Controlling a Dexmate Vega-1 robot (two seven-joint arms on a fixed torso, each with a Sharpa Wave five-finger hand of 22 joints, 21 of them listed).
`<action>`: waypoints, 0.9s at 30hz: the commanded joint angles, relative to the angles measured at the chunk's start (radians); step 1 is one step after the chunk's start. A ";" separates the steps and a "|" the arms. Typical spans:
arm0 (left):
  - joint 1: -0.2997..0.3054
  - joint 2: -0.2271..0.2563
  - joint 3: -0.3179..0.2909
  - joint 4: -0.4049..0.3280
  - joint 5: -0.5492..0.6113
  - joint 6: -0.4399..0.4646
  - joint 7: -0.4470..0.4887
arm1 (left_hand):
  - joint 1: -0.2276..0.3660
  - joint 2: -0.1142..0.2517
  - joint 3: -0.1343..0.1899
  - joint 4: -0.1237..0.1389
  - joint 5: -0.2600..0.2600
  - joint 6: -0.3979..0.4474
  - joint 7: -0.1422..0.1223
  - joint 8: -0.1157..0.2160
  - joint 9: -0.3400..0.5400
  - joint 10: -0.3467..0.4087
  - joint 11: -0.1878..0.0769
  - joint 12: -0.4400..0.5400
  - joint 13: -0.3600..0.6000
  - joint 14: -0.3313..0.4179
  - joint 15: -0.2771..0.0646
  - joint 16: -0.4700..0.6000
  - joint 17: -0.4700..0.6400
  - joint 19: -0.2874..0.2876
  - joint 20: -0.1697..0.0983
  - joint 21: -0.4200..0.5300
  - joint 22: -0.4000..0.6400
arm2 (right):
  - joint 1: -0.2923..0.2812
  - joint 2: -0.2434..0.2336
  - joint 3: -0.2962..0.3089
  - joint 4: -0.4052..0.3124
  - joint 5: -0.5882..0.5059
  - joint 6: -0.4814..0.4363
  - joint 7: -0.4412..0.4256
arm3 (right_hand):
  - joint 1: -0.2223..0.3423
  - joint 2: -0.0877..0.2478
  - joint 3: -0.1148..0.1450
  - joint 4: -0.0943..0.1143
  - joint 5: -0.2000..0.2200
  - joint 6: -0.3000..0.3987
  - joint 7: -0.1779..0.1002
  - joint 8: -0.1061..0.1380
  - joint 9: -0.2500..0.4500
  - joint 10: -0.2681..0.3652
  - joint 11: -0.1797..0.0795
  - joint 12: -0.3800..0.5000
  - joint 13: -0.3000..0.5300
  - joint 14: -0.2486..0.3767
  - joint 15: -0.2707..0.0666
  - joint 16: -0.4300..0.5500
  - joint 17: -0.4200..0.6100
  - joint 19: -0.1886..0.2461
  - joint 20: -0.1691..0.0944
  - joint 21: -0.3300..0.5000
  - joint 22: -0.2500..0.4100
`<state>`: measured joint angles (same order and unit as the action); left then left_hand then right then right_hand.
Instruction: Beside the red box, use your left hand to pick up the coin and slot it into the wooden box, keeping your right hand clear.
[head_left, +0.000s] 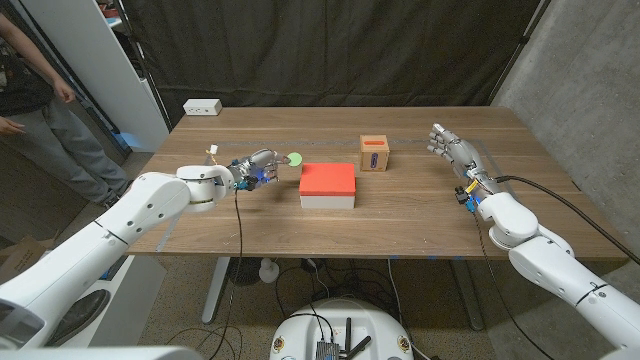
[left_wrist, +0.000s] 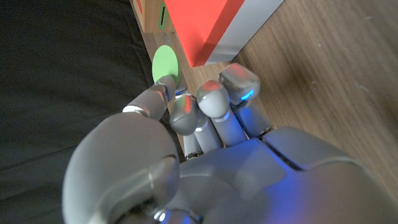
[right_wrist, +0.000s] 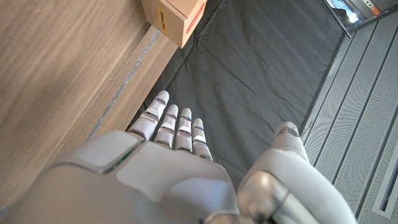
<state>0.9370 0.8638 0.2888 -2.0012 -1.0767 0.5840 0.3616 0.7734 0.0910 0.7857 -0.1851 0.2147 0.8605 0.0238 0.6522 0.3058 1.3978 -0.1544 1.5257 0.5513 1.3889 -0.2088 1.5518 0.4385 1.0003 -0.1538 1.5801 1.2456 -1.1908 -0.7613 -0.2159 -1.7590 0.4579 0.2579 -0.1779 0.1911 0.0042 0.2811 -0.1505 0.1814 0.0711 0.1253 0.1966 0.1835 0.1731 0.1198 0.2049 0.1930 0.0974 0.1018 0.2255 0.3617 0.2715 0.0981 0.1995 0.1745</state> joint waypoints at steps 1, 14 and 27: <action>0.050 0.006 -0.011 -0.059 0.107 -0.100 0.057 | 0.004 0.010 0.001 0.002 0.007 0.025 -0.003 0.070 0.005 -0.003 -0.003 0.001 0.007 0.002 0.001 -0.003 0.002 -0.003 -0.054 0.004 0.002 | -0.033 0.003 0.016 -0.025 -0.005 0.008 -0.017 | 0.011 -0.005 0.003 0.003 -0.002 0.001 0.029 0.001 0.003 0.006 0.002 -0.003 0.004 0.010 -0.001 0.004 0.003 0.004 0.002 0.000 0.002; 0.055 -0.009 0.014 -0.096 0.266 -0.163 0.102 | 0.007 0.007 0.000 0.001 0.008 0.026 -0.002 0.075 -0.001 -0.001 -0.003 0.002 0.009 0.002 0.000 -0.004 0.002 -0.003 -0.053 0.007 0.004 | -0.061 0.019 0.028 -0.036 -0.006 0.025 -0.029 | 0.013 -0.004 0.004 0.003 -0.002 0.002 0.029 0.001 0.003 0.007 0.002 -0.003 0.004 0.012 -0.001 0.005 0.002 0.006 0.001 0.000 0.002; 0.012 -0.019 0.074 -0.137 0.478 -0.142 0.151 | 0.011 0.003 -0.002 0.000 0.010 0.031 -0.003 0.078 -0.010 0.000 -0.003 0.000 0.013 0.006 0.001 -0.003 0.012 -0.003 -0.054 0.008 0.004 | -0.078 0.040 0.031 -0.030 -0.005 0.043 -0.037 | 0.015 -0.004 0.005 0.002 -0.002 0.003 0.032 0.002 0.003 0.007 0.001 -0.003 0.004 0.011 -0.001 0.004 0.002 0.008 0.000 0.001 0.002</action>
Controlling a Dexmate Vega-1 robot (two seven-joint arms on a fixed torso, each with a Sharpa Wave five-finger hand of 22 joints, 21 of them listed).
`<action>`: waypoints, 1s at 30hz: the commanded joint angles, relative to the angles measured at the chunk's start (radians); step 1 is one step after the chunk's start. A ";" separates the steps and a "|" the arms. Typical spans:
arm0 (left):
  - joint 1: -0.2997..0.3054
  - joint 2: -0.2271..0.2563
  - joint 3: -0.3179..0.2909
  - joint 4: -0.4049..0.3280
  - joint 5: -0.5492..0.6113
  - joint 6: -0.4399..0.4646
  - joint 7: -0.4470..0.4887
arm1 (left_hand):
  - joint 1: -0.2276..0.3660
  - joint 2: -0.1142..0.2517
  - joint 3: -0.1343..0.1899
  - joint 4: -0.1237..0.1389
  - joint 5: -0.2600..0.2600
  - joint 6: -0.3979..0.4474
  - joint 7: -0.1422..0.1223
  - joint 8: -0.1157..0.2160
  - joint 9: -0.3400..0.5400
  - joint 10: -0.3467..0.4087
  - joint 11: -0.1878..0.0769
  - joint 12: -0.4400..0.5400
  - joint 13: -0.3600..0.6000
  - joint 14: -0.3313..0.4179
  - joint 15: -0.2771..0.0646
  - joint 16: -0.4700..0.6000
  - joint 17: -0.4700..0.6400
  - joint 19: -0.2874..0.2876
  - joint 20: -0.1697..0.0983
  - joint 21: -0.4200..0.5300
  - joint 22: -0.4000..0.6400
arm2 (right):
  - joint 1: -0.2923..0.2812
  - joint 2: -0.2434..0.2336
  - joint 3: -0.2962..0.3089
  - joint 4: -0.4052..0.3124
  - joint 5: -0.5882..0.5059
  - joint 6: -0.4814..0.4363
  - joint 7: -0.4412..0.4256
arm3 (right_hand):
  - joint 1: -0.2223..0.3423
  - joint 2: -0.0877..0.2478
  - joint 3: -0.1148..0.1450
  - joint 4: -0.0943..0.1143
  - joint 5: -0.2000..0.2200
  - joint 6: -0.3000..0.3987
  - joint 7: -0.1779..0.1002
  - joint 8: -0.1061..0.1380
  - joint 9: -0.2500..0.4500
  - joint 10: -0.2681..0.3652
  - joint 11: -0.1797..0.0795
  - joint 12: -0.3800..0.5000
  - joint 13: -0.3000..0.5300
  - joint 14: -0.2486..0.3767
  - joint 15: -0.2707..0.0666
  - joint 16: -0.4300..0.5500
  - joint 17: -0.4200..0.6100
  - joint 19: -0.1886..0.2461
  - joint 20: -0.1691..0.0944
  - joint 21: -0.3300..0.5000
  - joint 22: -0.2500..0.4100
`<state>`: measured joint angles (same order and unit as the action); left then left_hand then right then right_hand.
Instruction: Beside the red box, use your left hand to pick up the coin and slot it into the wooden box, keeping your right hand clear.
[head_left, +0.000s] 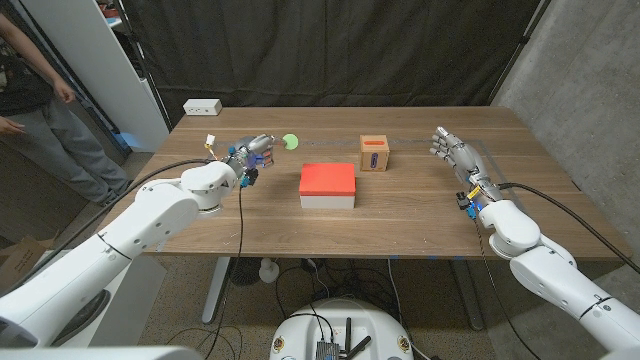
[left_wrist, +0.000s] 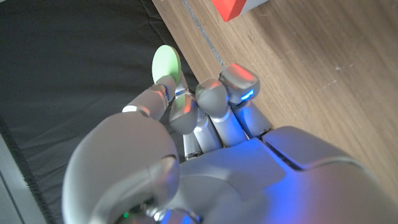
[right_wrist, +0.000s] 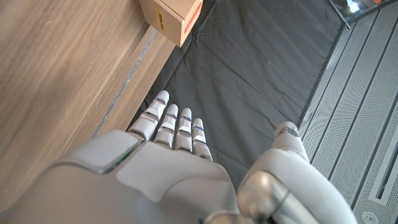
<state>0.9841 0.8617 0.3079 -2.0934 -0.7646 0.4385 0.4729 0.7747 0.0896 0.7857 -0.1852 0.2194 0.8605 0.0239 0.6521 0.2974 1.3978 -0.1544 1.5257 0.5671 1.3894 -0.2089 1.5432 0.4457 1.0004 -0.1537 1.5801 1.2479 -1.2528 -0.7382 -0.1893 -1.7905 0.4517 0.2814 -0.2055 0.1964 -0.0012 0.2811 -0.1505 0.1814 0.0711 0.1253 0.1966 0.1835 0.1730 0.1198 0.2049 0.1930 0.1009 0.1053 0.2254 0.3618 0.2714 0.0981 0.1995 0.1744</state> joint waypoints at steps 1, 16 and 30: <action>-0.038 -0.022 0.057 -0.045 0.175 0.005 0.042 | 0.011 0.004 -0.002 0.000 0.006 0.028 -0.005 0.077 -0.002 -0.002 -0.003 0.002 0.001 0.006 0.001 0.005 0.006 -0.002 -0.054 0.009 0.002 | -0.017 0.019 0.005 0.002 0.002 0.021 -0.010 | 0.010 0.002 0.005 0.002 -0.002 0.004 0.031 0.002 0.003 0.007 0.002 -0.003 0.004 0.008 -0.003 0.004 0.002 0.008 0.001 0.001 0.002; -0.100 -0.064 0.102 -0.074 0.340 0.063 0.052 | 0.017 -0.001 -0.006 0.000 0.007 0.034 -0.006 0.081 -0.006 0.001 -0.001 0.002 0.003 0.007 0.001 0.004 0.017 -0.002 -0.053 0.012 0.003 | -0.037 0.037 0.019 0.018 0.010 0.054 -0.013 | 0.011 0.002 0.005 0.002 -0.002 0.005 0.031 0.002 0.003 0.009 0.000 -0.003 0.004 0.008 -0.006 0.005 0.001 0.010 -0.001 0.001 0.002; -0.153 -0.089 0.153 -0.109 0.509 0.146 0.063 | 0.024 -0.003 -0.012 0.001 0.007 0.043 -0.005 0.083 -0.009 0.000 0.000 0.009 0.016 0.008 0.001 0.001 0.025 -0.004 -0.053 0.012 0.004 | -0.049 0.044 0.027 0.026 0.011 0.070 -0.012 | 0.012 0.003 0.005 0.002 -0.002 0.005 0.032 0.002 0.003 0.009 0.001 -0.003 0.004 0.009 -0.007 0.005 0.001 0.010 -0.002 0.001 0.002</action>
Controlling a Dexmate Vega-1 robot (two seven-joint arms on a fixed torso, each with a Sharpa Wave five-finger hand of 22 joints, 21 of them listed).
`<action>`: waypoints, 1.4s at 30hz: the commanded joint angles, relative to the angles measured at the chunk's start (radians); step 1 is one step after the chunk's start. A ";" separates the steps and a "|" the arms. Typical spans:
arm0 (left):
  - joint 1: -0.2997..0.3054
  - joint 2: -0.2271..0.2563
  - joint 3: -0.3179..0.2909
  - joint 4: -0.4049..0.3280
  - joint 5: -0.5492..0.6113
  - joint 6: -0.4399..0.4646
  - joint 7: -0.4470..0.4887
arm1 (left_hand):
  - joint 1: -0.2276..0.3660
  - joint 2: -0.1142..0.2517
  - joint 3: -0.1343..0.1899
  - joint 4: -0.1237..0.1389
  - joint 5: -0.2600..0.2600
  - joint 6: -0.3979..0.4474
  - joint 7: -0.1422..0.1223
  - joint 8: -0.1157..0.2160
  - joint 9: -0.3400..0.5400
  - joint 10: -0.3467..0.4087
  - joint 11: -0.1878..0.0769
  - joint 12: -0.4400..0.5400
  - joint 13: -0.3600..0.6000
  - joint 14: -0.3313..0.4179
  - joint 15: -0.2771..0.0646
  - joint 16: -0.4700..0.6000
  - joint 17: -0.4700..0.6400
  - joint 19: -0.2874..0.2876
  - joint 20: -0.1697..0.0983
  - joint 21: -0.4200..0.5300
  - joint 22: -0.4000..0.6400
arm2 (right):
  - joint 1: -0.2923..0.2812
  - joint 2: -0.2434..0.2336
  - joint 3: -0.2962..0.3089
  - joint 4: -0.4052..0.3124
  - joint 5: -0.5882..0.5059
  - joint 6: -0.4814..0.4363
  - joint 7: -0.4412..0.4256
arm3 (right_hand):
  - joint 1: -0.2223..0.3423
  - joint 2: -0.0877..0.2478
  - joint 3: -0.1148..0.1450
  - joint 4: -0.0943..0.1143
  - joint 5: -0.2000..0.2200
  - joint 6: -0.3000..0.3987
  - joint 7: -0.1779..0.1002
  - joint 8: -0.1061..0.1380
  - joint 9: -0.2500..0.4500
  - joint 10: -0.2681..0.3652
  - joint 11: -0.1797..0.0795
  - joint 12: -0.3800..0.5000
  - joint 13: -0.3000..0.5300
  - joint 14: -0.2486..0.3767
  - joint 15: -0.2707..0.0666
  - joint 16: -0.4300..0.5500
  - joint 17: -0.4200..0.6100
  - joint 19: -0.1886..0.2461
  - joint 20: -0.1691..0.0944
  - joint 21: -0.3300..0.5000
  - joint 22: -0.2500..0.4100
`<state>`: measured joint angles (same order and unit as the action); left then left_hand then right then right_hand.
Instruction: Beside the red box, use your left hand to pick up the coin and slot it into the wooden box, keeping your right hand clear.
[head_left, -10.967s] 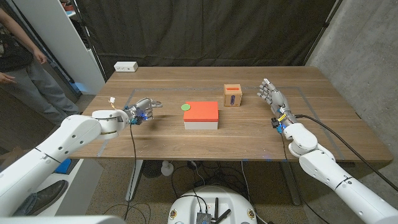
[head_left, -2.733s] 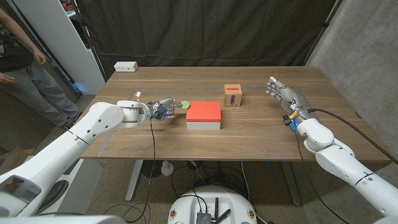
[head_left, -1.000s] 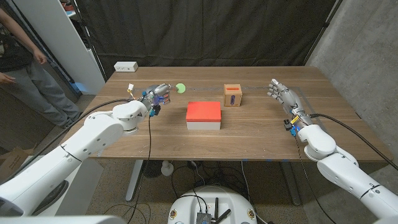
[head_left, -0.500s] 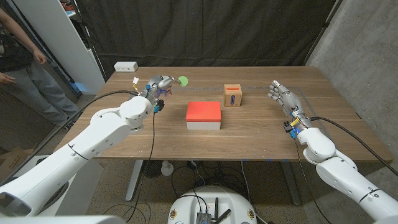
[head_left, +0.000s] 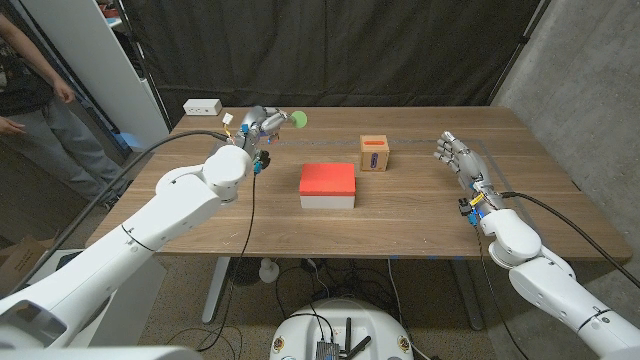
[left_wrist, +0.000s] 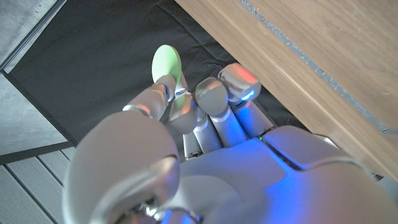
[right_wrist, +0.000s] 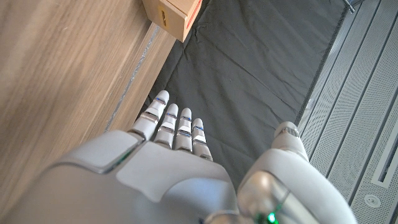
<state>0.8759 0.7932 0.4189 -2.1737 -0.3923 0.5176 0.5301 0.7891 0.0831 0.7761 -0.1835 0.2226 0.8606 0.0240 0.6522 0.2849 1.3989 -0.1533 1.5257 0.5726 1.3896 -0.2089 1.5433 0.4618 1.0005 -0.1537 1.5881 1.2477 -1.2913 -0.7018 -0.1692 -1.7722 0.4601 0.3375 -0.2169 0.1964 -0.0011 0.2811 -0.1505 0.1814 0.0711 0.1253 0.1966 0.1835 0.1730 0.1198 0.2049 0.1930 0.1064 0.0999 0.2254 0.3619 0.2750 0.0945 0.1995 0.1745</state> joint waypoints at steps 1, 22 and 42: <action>-0.048 -0.021 0.047 -0.031 0.149 0.071 0.003 | 0.010 0.004 -0.002 -0.001 0.004 0.043 -0.004 0.083 0.003 -0.001 -0.002 0.009 0.011 0.009 0.001 0.003 0.011 -0.004 -0.053 0.005 0.004 | -0.011 0.008 0.007 0.008 0.004 0.015 0.001 | 0.012 0.003 0.005 0.002 -0.002 0.005 0.032 0.002 0.003 0.009 0.001 -0.003 0.004 0.004 0.001 0.005 0.001 0.006 0.002 0.001 0.002; -0.162 -0.055 0.184 -0.025 0.434 0.200 -0.040 | 0.018 -0.003 -0.009 -0.001 0.005 0.051 -0.004 0.082 0.002 0.003 0.001 0.006 0.003 0.006 0.001 -0.007 0.012 -0.005 -0.053 0.005 0.004 | -0.023 0.014 0.016 0.012 0.007 0.026 0.001 | 0.014 0.003 0.006 0.002 -0.002 0.007 0.032 0.002 0.003 0.009 0.001 -0.003 0.004 0.005 -0.002 0.005 0.000 0.009 0.003 0.001 0.002; -0.265 -0.079 0.292 0.038 0.674 0.209 -0.168 | 0.027 -0.007 -0.015 0.000 0.005 0.061 -0.005 0.079 0.000 0.000 0.004 0.015 0.019 0.005 0.002 -0.011 0.022 -0.009 -0.053 0.008 0.006 | -0.029 0.012 0.022 0.007 0.004 0.022 -0.001 | 0.014 0.003 0.005 0.002 -0.003 0.005 0.032 0.001 0.003 0.009 0.001 -0.003 0.004 0.006 -0.003 0.005 0.000 0.008 0.004 0.000 0.002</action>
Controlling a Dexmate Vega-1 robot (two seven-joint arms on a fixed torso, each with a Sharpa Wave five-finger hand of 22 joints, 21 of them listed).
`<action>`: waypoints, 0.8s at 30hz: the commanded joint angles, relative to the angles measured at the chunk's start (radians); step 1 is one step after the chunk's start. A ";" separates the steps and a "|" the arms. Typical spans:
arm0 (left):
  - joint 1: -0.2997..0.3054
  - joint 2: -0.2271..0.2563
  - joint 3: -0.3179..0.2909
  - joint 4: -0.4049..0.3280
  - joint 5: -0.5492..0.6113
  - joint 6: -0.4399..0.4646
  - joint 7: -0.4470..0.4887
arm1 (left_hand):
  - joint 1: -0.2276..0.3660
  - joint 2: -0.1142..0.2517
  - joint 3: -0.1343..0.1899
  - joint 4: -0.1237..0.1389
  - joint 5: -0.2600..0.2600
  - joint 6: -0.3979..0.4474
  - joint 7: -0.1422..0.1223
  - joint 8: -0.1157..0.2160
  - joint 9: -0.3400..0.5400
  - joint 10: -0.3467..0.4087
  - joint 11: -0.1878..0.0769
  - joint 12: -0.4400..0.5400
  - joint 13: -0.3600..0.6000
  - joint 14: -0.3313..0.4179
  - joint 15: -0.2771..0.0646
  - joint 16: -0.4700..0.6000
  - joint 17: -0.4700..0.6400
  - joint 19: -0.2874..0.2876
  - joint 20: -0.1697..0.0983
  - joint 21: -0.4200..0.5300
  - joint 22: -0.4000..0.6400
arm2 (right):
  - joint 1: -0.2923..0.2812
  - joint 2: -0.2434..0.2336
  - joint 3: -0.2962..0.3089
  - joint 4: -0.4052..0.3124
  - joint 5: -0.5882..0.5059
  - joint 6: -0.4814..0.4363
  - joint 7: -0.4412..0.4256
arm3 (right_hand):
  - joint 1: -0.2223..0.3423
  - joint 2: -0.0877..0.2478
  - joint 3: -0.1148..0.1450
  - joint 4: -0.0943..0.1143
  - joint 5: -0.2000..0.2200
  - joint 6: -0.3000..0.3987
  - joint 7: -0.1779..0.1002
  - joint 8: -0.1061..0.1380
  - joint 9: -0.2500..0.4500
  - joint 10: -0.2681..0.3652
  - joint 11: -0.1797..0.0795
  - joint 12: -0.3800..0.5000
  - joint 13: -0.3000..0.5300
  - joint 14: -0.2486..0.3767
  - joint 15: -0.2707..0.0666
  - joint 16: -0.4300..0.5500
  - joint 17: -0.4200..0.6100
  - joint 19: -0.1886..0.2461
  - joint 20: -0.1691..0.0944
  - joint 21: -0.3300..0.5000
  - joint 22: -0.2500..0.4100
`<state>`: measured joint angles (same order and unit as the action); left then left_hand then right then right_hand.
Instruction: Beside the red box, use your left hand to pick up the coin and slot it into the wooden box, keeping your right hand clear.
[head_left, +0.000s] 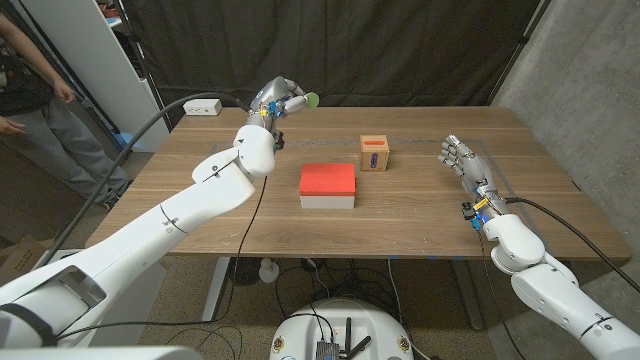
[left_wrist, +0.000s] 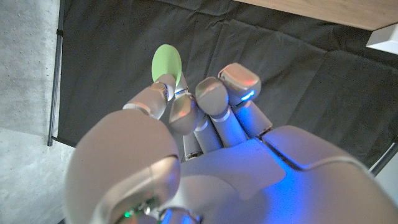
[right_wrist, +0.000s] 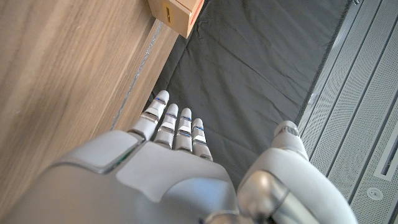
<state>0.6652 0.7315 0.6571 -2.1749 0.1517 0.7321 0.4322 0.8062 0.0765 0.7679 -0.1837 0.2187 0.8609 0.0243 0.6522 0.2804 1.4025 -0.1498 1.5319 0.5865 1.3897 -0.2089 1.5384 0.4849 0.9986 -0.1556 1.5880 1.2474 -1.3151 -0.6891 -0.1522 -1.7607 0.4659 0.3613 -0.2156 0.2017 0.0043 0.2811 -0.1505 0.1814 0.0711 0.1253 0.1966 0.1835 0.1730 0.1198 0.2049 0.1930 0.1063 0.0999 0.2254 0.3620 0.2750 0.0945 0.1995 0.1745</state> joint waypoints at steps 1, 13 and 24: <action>-0.058 -0.019 0.056 0.044 0.136 -0.010 -0.079 | 0.011 -0.001 -0.007 0.000 0.009 0.060 -0.005 0.079 0.004 -0.003 0.000 0.009 0.007 0.010 0.002 -0.003 0.002 -0.007 -0.051 0.007 0.006 | -0.007 0.000 0.006 -0.006 0.000 -0.003 -0.004 | 0.009 -0.002 0.005 0.002 -0.003 0.005 0.032 0.001 0.003 0.009 0.001 -0.003 0.004 0.005 -0.002 0.005 0.000 0.008 0.004 0.000 0.002; -0.118 -0.035 0.093 0.101 0.222 -0.064 -0.192 | 0.015 -0.002 -0.011 0.001 0.009 0.066 -0.005 0.075 0.000 -0.003 0.002 0.006 0.006 0.011 0.001 -0.001 0.011 -0.006 -0.051 0.008 0.006 | -0.012 0.003 0.011 0.002 0.002 0.007 -0.002 | 0.009 -0.002 0.005 0.003 -0.003 0.006 0.033 0.001 0.003 0.009 0.001 -0.004 0.004 0.006 -0.002 0.005 0.000 0.008 0.004 0.000 0.002; -0.168 -0.059 0.120 0.150 0.286 -0.099 -0.295 | 0.019 -0.005 -0.014 0.001 0.008 0.068 -0.005 0.071 0.001 -0.004 0.002 0.002 0.006 0.007 0.002 -0.010 0.009 -0.010 -0.051 0.008 0.006 | -0.017 0.005 0.018 0.004 0.007 0.008 -0.003 | 0.010 -0.002 0.005 0.003 -0.003 0.006 0.033 0.001 0.003 0.009 0.001 -0.004 0.004 0.005 0.000 0.005 0.000 0.009 0.004 0.000 0.002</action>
<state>0.5490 0.6940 0.7448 -2.0724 0.3166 0.6883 0.2954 0.8112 0.0710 0.7597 -0.1837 0.2233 0.8614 0.0247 0.6522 0.2757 1.4027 -0.1489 1.5319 0.5929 1.3918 -0.2068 1.5314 0.4931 0.9950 -0.1517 1.5880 1.2509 -1.3245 -0.6875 -0.1440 -1.7632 0.4688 0.3663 -0.2175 0.2017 0.0042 0.2811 -0.1505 0.1814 0.0711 0.1253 0.1966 0.1835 0.1730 0.1198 0.2049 0.1930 0.1062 0.1000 0.2254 0.3621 0.2750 0.0945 0.1995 0.1744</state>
